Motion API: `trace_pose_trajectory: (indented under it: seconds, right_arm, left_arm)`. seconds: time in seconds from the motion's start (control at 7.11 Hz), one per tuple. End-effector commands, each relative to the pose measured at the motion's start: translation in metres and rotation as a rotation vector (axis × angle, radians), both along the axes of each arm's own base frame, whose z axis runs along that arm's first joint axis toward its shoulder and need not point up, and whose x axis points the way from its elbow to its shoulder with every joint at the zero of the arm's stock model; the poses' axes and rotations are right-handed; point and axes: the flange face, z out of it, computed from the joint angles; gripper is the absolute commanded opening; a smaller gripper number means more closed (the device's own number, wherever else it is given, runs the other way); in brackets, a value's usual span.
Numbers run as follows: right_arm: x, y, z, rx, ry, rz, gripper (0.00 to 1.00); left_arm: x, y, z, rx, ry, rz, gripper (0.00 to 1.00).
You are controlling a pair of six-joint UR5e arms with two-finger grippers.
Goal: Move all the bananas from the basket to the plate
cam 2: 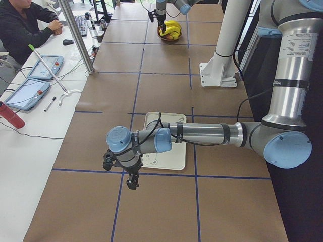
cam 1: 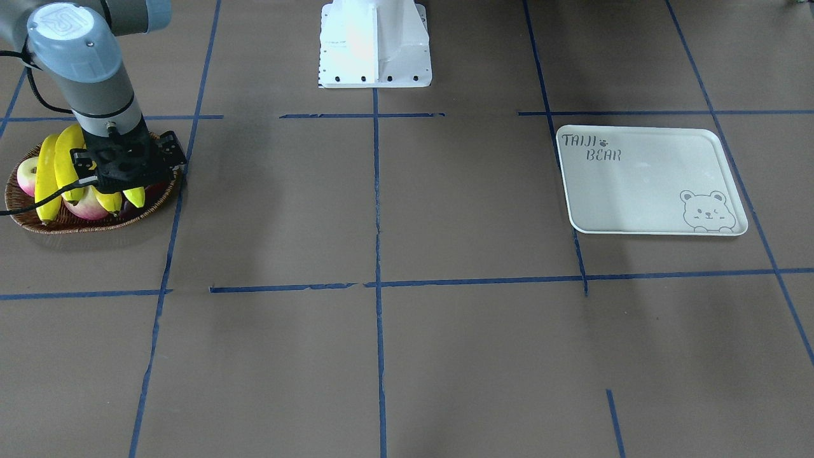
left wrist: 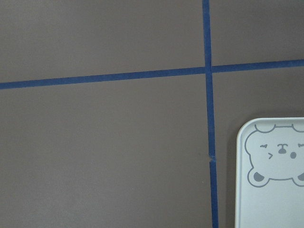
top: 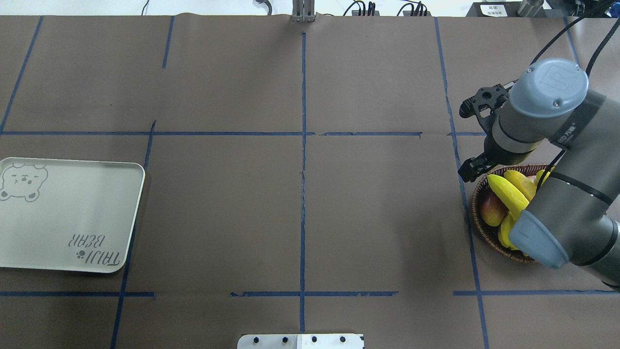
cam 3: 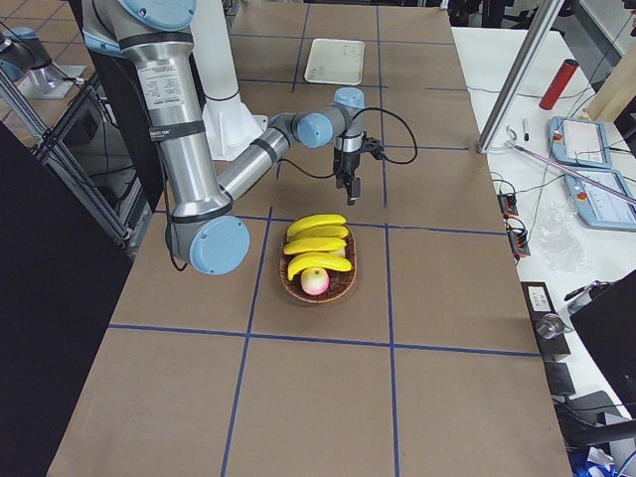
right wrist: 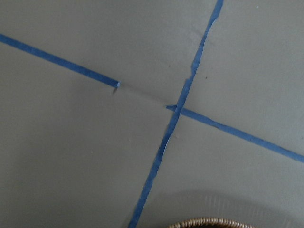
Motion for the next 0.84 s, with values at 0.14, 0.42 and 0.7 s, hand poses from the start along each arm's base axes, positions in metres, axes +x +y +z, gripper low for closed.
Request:
trace_pose_trajectory:
  seconds: [0.14, 0.42, 0.7]
  right_arm:
    - [-0.018, 0.030, 0.045, -0.042, 0.143, -0.078, 0.95]
    - [-0.022, 0.027, 0.060, -0.026, 0.179, -0.133, 0.88]
    - [-0.022, 0.026, 0.055, -0.028, 0.182, -0.139, 0.25]
  left_arm:
    - [0.000, 0.000, -0.002, 0.003, 0.000, 0.000, 1.00]
    - [0.000, -0.001, -0.003, 0.007, 0.000, 0.000, 1.00]
    - [0.000, -0.001, -0.008, 0.015, 0.000, -0.001, 1.00]
